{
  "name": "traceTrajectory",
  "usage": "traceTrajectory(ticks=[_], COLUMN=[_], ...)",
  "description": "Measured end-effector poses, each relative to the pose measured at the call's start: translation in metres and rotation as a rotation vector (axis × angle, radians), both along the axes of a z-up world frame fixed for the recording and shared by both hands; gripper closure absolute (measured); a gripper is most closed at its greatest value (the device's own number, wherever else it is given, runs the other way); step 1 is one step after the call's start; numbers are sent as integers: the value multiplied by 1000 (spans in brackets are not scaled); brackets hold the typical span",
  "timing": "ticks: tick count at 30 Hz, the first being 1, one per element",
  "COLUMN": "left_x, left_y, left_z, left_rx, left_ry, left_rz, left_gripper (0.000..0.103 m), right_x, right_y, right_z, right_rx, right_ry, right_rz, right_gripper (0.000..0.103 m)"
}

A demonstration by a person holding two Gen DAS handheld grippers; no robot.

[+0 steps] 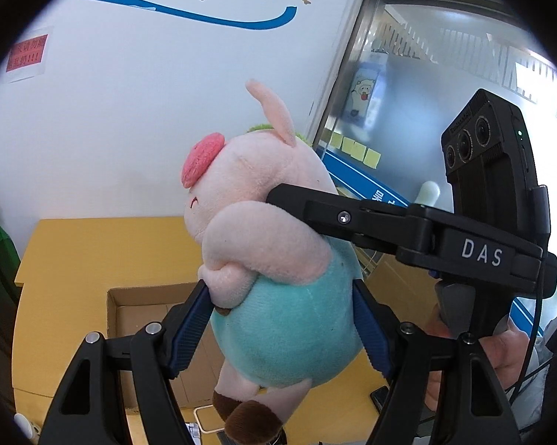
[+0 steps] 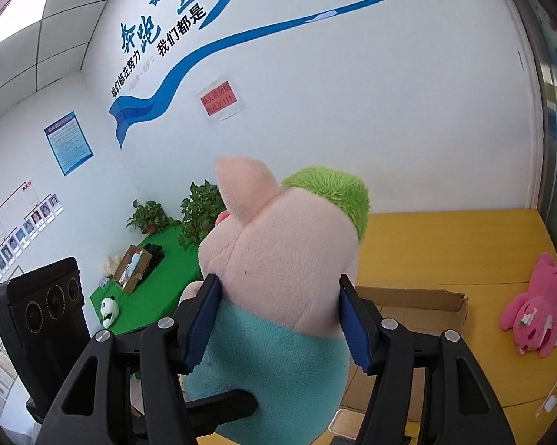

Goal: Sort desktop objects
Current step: 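Carry the pig plush with the left gripper over the cardboard box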

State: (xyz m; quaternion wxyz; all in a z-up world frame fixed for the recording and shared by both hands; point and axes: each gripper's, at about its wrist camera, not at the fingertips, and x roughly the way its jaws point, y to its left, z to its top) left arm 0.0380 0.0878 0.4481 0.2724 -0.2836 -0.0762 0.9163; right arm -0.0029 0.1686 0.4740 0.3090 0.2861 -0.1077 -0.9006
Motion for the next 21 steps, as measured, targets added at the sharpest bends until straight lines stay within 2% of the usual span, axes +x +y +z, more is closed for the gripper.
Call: traceTrajectory(ticks=[7,13,17,21], left_x=[-4,-18,-33,-59], left_y=[-28,-78,-106,-125], left_z=[4,-1,-15,-42], left_rx=[33,98,124,157], left_ry=[21,16,-5,-64], left_rz=[-39,-99,-126,-133], left_gripper=[29,29,29,29], right_x=[4,-4,-12,-40], right_y=[-29,-71,-103,-125], right_z=[11,11,4,-20], right_rx=[37,100,142,183], right_ry=[32,29,20,-39], right_rz=[-24,-83,-103,-113], right_gripper=[37,37,37,37])
